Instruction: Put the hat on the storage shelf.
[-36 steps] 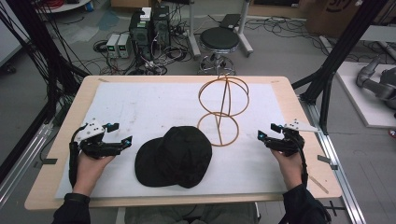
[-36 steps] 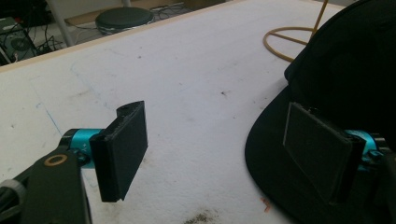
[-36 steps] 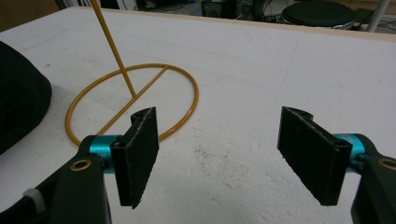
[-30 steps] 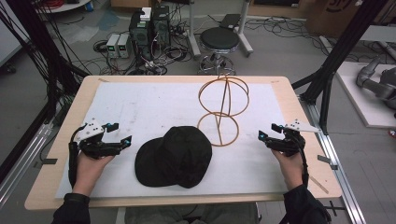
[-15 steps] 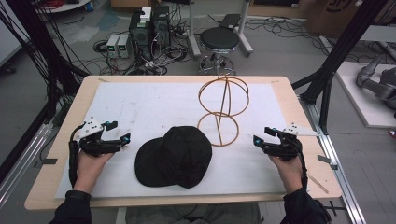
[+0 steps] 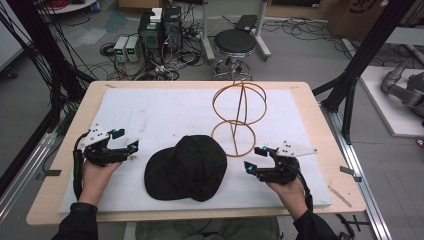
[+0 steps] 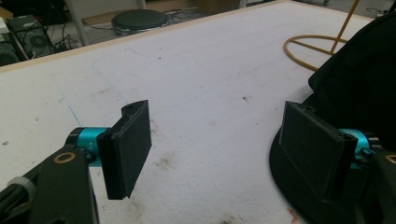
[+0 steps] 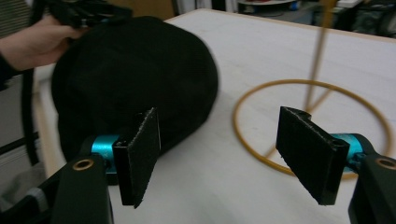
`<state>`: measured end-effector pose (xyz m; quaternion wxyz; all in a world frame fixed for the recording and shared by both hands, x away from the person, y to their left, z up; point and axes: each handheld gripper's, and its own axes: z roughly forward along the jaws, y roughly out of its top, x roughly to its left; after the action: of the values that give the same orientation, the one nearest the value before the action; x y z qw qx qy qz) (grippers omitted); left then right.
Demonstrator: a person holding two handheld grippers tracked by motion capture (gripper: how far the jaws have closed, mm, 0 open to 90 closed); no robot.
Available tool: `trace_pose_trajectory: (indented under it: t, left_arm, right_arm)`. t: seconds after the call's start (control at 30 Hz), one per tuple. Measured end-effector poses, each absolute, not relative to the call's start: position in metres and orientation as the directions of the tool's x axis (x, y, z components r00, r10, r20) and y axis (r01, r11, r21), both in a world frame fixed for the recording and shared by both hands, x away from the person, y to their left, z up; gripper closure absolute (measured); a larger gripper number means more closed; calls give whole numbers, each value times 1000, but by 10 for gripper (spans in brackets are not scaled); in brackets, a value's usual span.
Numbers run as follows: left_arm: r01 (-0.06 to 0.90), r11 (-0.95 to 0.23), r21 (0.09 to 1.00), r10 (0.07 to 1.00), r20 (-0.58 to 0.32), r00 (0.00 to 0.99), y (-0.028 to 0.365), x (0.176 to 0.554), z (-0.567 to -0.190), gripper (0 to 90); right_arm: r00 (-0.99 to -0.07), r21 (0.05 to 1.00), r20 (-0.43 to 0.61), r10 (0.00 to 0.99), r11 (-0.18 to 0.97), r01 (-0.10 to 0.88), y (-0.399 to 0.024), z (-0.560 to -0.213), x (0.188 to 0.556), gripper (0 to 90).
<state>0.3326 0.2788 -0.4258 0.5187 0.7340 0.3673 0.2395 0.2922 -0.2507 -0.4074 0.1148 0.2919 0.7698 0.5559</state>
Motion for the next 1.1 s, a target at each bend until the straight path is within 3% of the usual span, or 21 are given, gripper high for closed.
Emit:
trace_pose_trajectory:
  t: [0.27,1.1]
  left_arm:
    - [294,-196,936,783,-31,622,278,332,-425,251]
    - [302,-192,934,780,-42,625,275,332,-426,252]
  right_arm:
    - [-850,917,157,504,244,314,-205,-403,271,310]
    - [-828,911,63,557,307,275,-150,-400,252,330]
